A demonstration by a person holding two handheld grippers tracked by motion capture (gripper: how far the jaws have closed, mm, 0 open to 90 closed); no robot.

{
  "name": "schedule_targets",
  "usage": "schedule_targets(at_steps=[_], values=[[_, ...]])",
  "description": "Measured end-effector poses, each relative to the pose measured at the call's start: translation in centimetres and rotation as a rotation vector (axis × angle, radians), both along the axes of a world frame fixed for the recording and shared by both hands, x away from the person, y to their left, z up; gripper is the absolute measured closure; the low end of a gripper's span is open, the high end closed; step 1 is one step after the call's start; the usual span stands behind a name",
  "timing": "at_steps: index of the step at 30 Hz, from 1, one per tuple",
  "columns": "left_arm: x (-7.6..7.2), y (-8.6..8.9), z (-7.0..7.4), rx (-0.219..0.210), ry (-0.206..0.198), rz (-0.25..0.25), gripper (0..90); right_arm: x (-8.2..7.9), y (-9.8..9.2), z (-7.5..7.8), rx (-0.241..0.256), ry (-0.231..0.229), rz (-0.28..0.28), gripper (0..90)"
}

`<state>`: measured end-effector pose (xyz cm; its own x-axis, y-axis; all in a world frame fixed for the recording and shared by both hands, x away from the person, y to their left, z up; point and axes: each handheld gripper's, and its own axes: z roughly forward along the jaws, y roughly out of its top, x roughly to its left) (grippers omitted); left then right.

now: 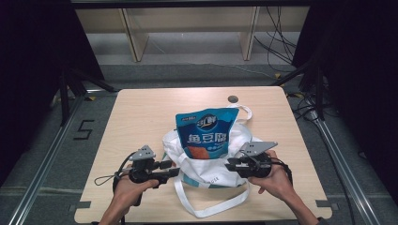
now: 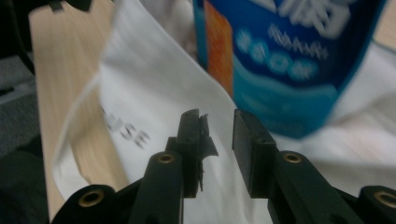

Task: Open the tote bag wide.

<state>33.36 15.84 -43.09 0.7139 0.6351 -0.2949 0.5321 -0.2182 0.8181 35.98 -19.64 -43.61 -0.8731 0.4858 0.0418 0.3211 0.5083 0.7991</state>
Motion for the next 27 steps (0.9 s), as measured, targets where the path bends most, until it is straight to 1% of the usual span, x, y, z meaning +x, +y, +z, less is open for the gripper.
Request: schedule_targets(at_steps=[1,2,3,4,5,6,7,8,9,10,12,13,14,15,16,17,18,19,20,21,22,23,24,25,26,27], values=[[0.0,-0.1,0.3,-0.004,-0.011,0.005,53.7,-0.1,0.5,0.3,0.016,-0.018,0.016,73.3],[0.1,-0.2,0.7,-0.01,-0.009,0.009,53.9,-0.4,1.1,0.7,0.027,-0.019,0.01,74.5],[0.1,-0.3,0.9,-0.012,-0.014,0.01,54.2,-0.5,1.8,1.0,0.039,-0.032,0.041,75.5],[0.2,-0.6,1.1,-0.019,-0.016,0.013,54.6,-0.5,2.6,1.2,0.042,-0.035,0.065,75.9],[0.3,-0.7,1.2,-0.019,-0.022,0.006,55.3,-0.5,3.3,1.2,0.048,-0.038,0.063,77.4],[0.4,-0.9,1.3,-0.017,-0.021,0.006,55.7,-0.5,4.1,1.1,0.04,-0.026,0.068,79.0],[0.4,-1.2,1.3,-0.021,-0.023,0.008,56.1,-0.4,4.8,0.7,0.035,-0.019,0.098,81.3],[0.5,-1.2,1.3,-0.015,-0.026,0.003,56.2,-0.4,5.5,0.3,0.019,0.006,0.097,84.1],[0.6,-1.2,1.2,-0.011,-0.031,0.017,56.2,-0.5,6.8,-1.1,-0.052,0.016,0.147,88.2],[0.6,-1.2,1.2,-0.011,-0.031,0.017,56.3,-0.5,6.8,-1.1,-0.052,0.016,0.147,88.2],[0.8,-1.1,1.0,-0.02,-0.036,0.036,56.8,-0.7,7.6,-2.6,-0.114,0.049,0.153,90.0],[0.8,-1.2,1.0,-0.017,-0.036,0.05,57.7,-0.7,7.8,-3.3,-0.145,0.072,0.168,90.0],[1.0,-1.5,0.8,-0.027,-0.041,0.05,59.0,-1.0,8.4,-4.5,-0.172,0.111,0.171,90.0],[1.0,-1.5,0.8,-0.027,-0.041,0.05,59.4,-1.0,8.4,-4.5,-0.172,0.111,0.171,90.0],[1.3,-1.8,0.7,-0.022,-0.046,0.043,59.4,-1.0,8.6,-5.0,-0.195,0.119,0.174,90.0],[1.5,-2.2,0.5,-0.023,-0.046,0.05,60.9,-0.9,8.8,-5.5,-0.215,0.101,0.196,90.0],[1.8,-2.5,0.1,-0.013,-0.05,0.048,62.7,-1.0,8.9,-5.9,-0.217,0.118,0.194,90.0],[2.2,-2.8,-0.4,-0.012,-0.053,0.051,64.4,-0.9,8.9,-6.0,-0.213,0.113,0.191,90.0],[2.5,-3.1,-0.9,-0.006,-0.036,0.051,67.6,-1.0,8.8,-5.8,-0.21,0.142,0.183,90.0],[2.9,-3.3,-1.6,-0.007,-0.026,0.055,70.1,-1.1,8.8,-5.7,-0.195,0.141,0.18,90.0],[3.3,-3.4,-2.2,0.011,-0.016,0.055,73.2,-1.2,8.6,-5.7,-0.192,0.131,0.186,90.0],[3.6,-3.5,-2.8,0.002,0.009,0.053,74.1,-1.3,8.6,-5.7,-0.183,0.138,0.193,90.0],[3.8,-3.5,-3.5,-0.012,0.04,0.051,75.2,-1.2,8.4,-5.5,-0.18,0.127,0.201,90.0],[4.0,-3.4,-4.1,-0.02,0.058,0.054,77.3,-1.2,8.3,-5.4,-0.161,0.121,0.201,89.9],[4.0,-3.3,-4.7,-0.022,0.083,0.059,78.8,-1.2,8.0,-5.0,-0.149,0.134,0.204,89.6],[4.1,-3.0,-5.3,-0.024,0.102,0.055,80.2,-1.1,7.7,-4.6,-0.129,0.114,0.202,89.2]])
